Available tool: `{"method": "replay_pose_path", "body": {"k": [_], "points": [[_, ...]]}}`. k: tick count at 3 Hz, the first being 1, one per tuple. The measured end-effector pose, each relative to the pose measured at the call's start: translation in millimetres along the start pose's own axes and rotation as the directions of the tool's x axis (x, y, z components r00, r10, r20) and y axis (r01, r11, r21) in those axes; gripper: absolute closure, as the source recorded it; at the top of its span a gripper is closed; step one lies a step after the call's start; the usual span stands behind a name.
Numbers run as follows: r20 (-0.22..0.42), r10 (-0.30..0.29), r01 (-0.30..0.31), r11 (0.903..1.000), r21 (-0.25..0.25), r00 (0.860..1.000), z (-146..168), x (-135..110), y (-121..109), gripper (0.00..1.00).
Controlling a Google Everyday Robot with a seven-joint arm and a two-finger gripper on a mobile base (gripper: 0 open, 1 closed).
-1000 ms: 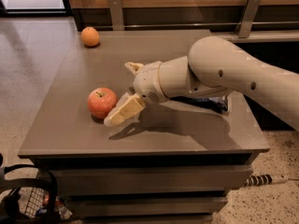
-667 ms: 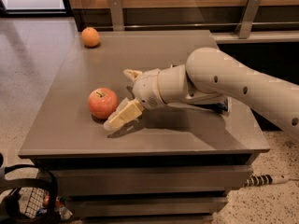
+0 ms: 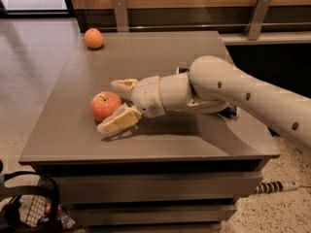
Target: Move apple near orange
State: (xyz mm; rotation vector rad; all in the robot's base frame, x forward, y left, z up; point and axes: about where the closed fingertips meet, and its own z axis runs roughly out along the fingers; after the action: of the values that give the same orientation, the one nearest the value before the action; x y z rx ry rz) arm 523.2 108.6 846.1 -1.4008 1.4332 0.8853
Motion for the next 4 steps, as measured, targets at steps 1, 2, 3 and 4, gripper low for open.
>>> {"method": "replay_pose_path", "body": {"k": [1, 2, 3, 4], "points": [[-0.003, 0.001, -0.001, 1.0000, 0.000, 1.000, 0.9, -0.2, 0.4, 0.41], [-0.003, -0.001, 0.001, 1.0000, -0.003, 1.000, 2.4, -1.3, 1.5, 0.64], [-0.003, -0.003, 0.003, 1.0000, -0.007, 1.000, 3.9, -2.4, 2.8, 0.88], [-0.003, -0.005, 0.005, 0.9999, -0.010, 1.000, 5.3, -3.4, 3.9, 1.00]]}}
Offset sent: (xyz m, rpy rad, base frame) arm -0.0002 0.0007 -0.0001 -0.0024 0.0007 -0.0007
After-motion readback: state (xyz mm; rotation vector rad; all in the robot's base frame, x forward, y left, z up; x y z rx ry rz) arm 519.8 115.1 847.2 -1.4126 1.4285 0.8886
